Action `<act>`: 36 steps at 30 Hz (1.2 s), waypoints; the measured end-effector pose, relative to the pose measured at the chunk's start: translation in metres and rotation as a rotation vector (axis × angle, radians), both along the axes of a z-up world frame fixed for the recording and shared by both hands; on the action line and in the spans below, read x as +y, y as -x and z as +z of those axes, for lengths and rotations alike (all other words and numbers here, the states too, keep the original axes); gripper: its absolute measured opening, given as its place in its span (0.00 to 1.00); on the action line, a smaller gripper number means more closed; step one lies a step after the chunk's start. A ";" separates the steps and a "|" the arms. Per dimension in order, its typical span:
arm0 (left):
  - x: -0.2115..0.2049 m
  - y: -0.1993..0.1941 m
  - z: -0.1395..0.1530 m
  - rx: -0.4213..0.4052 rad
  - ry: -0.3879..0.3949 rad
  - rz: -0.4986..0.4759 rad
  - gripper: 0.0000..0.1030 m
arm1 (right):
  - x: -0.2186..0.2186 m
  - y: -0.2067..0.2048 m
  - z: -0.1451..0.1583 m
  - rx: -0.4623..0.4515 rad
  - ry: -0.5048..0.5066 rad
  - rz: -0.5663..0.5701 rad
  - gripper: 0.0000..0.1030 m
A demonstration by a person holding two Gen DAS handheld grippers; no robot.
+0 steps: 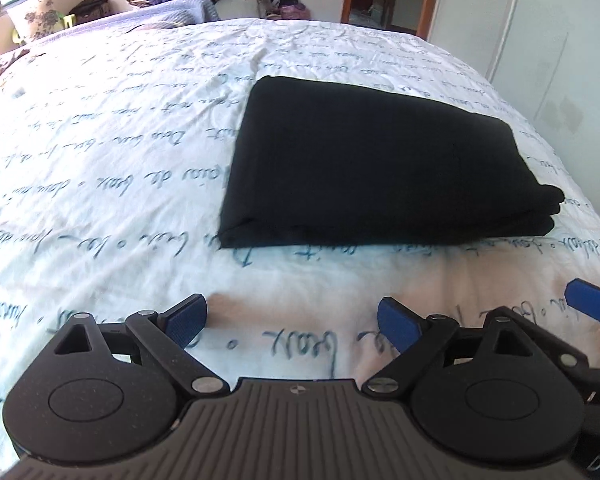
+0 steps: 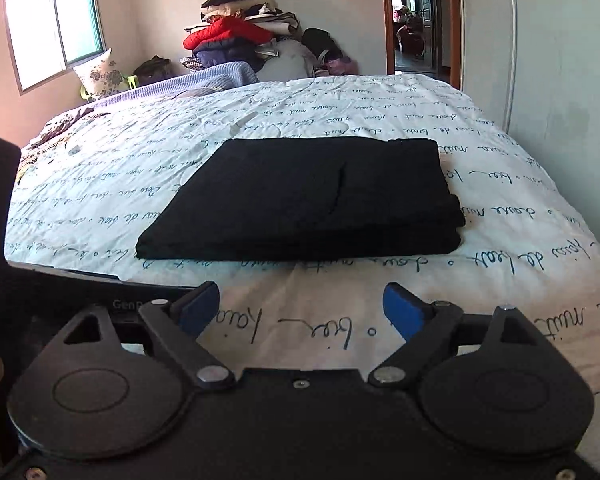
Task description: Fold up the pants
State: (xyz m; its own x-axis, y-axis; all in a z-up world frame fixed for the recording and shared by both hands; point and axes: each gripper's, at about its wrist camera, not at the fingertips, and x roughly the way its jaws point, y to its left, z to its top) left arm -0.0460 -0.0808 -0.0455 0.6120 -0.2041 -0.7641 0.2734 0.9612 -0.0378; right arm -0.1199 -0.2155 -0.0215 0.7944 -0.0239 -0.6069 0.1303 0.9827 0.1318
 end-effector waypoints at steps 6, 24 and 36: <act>0.011 0.010 0.000 -0.022 -0.049 0.035 0.92 | 0.015 0.003 -0.008 0.018 0.026 -0.015 0.90; 0.010 0.015 0.004 -0.038 -0.080 0.042 0.92 | 0.015 0.015 0.000 -0.002 0.087 -0.013 0.90; 0.009 0.016 0.005 -0.050 -0.091 0.037 0.92 | 0.016 0.014 -0.002 0.008 0.089 -0.005 0.90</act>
State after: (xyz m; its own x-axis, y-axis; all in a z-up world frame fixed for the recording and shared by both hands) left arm -0.0624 -0.0720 -0.0410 0.6554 -0.1116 -0.7469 0.2370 0.9695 0.0630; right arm -0.1338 -0.2000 -0.0230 0.7894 -0.0818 -0.6084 0.1359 0.9898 0.0432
